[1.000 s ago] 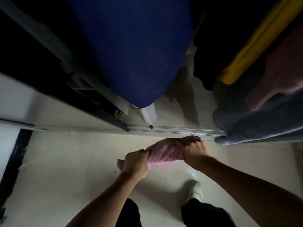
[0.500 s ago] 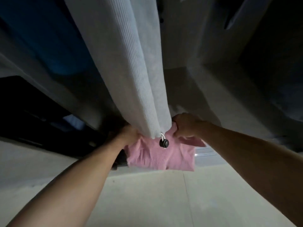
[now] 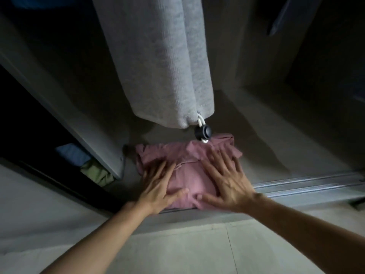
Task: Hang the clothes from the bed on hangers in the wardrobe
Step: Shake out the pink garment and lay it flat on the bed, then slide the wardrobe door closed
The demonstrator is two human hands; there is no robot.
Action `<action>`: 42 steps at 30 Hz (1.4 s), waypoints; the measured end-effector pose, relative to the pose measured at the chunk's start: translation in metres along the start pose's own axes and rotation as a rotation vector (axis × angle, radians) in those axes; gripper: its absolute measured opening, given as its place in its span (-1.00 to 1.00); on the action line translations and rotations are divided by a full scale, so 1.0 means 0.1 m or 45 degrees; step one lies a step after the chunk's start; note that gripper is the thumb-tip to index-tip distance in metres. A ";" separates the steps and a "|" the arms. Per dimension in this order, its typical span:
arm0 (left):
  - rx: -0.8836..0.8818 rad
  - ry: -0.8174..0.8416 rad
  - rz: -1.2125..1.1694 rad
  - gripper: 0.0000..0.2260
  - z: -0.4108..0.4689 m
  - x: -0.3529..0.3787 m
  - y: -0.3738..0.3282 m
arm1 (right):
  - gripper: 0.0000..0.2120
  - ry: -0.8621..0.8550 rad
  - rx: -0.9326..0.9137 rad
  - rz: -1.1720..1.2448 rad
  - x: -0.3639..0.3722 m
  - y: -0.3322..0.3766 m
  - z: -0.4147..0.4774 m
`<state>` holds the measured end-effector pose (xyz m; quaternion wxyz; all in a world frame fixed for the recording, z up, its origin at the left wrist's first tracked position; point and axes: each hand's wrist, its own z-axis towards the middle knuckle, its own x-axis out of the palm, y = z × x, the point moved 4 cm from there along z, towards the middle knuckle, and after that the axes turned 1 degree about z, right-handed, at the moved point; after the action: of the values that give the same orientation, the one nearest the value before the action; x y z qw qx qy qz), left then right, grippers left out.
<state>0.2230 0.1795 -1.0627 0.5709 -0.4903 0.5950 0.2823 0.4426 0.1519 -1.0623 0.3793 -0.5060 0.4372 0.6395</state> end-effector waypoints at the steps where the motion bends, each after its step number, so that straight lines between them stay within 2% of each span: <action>1: 0.032 -0.022 0.061 0.06 -0.04 0.02 0.00 | -0.05 0.014 -0.061 -0.041 0.08 0.05 -0.07; 4: 0.085 -0.096 0.148 -0.04 0.00 0.13 0.04 | -0.06 0.080 -0.092 -0.106 0.29 0.00 -0.03; 7: -0.007 -0.189 0.177 -0.13 0.29 0.09 0.09 | -0.06 0.121 0.047 -0.082 0.31 -0.15 0.34; 12: -0.183 -0.270 0.131 -0.05 0.77 0.02 0.16 | -0.01 0.199 0.196 -0.093 0.26 -0.33 0.84; 17: -0.281 -0.236 0.072 -0.11 0.80 0.13 0.16 | -0.02 0.324 0.193 -0.109 0.25 -0.41 0.90; 21: -0.262 -0.021 0.178 -0.28 0.68 -0.01 0.05 | -0.11 0.482 0.260 -0.082 0.03 -0.31 0.68; 23: -0.226 0.047 0.156 -0.34 0.52 -0.16 -0.05 | -0.17 0.533 0.296 -0.077 -0.16 -0.26 0.43; 27: -0.192 0.204 0.187 -0.65 0.02 -0.51 -0.36 | -0.42 0.627 0.344 -0.049 -0.63 -0.11 -0.14; 30: -0.185 0.308 0.217 -0.77 -0.44 -0.85 -0.66 | -0.55 0.651 0.390 -0.051 -1.07 0.09 -0.46; 36: -0.136 0.437 0.231 -0.78 -1.33 -1.73 -1.06 | -0.62 0.688 0.423 -0.039 -2.09 0.60 -0.84; 42: -0.097 0.467 0.189 -0.78 -2.08 -3.00 -1.28 | -0.65 0.685 0.494 -0.029 -3.47 1.15 -1.05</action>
<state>0.2149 0.0254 -0.7075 0.4118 -0.5096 0.7123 0.2518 0.4388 0.0001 -0.7135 0.3465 -0.5800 0.6297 0.3834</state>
